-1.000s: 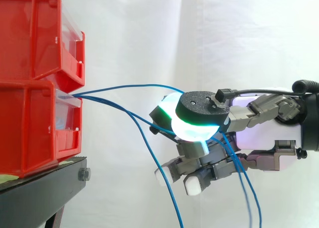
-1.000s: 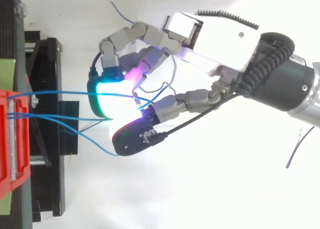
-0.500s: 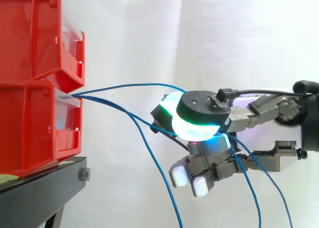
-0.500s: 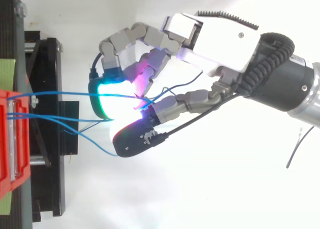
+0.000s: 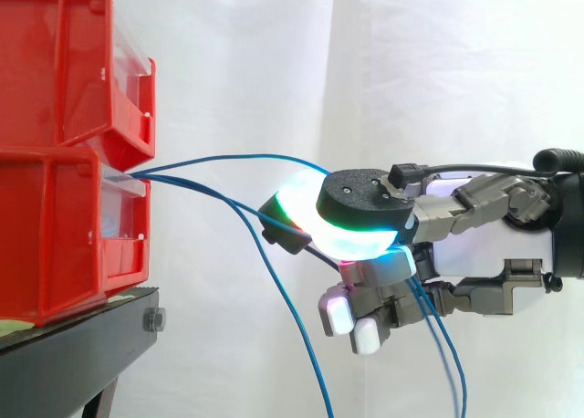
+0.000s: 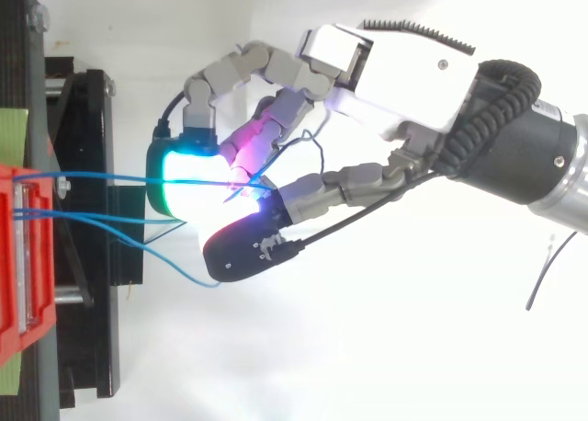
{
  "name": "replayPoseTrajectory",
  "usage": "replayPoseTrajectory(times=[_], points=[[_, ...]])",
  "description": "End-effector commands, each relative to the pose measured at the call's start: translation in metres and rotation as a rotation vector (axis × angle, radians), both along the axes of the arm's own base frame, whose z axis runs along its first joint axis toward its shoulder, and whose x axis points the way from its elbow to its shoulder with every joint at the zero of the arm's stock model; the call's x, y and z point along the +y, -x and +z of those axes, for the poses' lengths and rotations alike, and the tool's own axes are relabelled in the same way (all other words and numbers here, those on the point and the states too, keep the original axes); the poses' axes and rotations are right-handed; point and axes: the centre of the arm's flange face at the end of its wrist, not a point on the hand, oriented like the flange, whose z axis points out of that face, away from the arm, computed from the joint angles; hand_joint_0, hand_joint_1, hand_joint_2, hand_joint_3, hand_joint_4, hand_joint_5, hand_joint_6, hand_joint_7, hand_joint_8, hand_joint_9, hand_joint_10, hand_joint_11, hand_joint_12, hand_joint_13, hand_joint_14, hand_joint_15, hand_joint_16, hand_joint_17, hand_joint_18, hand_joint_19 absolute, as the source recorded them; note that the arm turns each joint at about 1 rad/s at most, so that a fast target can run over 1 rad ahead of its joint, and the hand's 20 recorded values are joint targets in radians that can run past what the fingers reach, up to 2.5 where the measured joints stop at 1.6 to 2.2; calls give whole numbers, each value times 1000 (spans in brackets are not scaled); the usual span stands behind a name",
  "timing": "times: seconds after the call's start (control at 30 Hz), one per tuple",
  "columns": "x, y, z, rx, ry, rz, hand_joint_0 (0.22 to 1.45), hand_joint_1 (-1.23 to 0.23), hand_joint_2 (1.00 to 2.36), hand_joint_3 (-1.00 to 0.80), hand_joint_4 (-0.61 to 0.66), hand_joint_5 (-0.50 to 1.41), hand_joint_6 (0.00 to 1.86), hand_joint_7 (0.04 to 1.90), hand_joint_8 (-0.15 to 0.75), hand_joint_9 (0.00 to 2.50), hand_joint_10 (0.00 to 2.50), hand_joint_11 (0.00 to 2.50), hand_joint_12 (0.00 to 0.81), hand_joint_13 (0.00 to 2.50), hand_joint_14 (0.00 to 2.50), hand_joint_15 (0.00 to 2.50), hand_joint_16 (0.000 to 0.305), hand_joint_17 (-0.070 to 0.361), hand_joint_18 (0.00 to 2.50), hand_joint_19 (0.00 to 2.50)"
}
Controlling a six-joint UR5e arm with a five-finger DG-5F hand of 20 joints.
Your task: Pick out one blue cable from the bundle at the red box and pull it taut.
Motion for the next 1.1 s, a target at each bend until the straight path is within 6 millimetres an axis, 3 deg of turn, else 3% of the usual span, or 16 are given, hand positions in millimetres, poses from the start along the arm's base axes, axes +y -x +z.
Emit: replayPoseTrajectory(times=[0.0, 0.23, 0.5, 1.07], points=[[1, 0, 1, -1, 0, 2, 686, -967, 1000, -500, -113, -217, 915, 929, 134, 1222, 20, 1488, 226, 942, 29, 728, 27, 61, 754, 729], [0, 0, 1, -1, 0, 0, 572, -934, 1000, -500, -63, -195, 898, 949, 169, 1266, 21, 1495, 261, 944, 29, 739, 32, 73, 732, 763], [0, 0, 1, -2, 0, 2, 519, -716, 1000, -500, -30, -162, 868, 945, 191, 1344, 22, 1512, 297, 970, 30, 755, 39, 89, 753, 810], [0, 0, -1, 1, 0, 2, 484, -661, 1000, -500, -13, -151, 843, 930, 210, 1366, 24, 1486, 325, 974, 28, 755, 47, 105, 765, 835]])
